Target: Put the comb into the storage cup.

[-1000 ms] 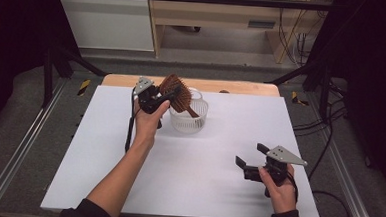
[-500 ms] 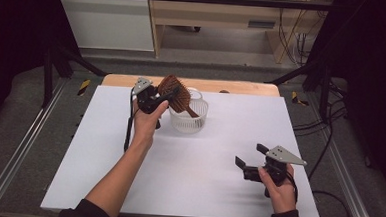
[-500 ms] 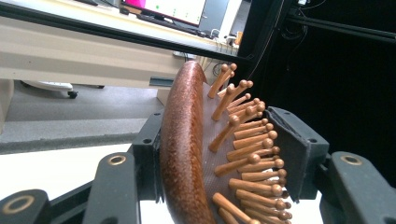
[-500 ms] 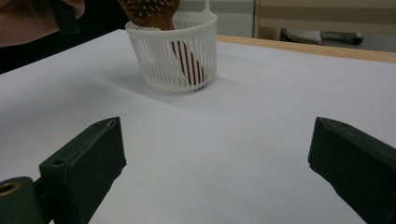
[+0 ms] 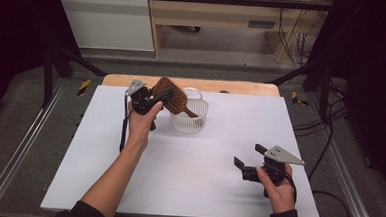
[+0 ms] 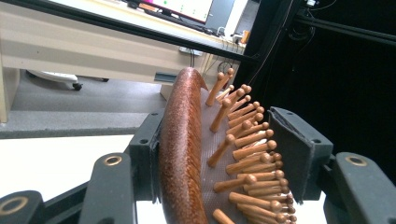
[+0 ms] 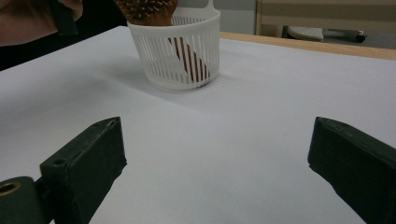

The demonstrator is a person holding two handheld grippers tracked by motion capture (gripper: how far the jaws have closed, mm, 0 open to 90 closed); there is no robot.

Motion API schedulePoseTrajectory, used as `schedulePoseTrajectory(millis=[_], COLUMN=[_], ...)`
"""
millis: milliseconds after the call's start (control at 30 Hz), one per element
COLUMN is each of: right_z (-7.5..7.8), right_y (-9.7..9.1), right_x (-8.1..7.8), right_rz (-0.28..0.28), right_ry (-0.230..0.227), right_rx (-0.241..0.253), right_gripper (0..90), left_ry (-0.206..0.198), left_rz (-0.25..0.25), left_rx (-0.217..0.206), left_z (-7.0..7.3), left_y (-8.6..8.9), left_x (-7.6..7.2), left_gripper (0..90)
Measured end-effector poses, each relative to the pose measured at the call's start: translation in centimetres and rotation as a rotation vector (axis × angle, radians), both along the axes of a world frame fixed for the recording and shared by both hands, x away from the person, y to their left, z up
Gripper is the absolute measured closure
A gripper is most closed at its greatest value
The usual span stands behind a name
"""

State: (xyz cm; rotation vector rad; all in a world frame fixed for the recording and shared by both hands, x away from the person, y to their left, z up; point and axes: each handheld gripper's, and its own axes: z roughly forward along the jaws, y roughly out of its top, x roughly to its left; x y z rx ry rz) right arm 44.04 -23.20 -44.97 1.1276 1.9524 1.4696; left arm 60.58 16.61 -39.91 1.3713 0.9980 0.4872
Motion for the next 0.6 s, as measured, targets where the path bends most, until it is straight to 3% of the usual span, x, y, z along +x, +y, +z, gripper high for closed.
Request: schedulePoseTrajectory(millis=[600], right_z=[-0.04], right_y=[-0.08], right_x=[0.0], right_rz=[0.004], right_ry=[0.005], right_rx=[0.0], right_gripper=[4.6], left_ry=[-0.01], left_rz=[0.004], left_rx=[0.002], left_z=[-0.05], left_y=[0.02], left_x=[0.06], left_gripper=[38.5])
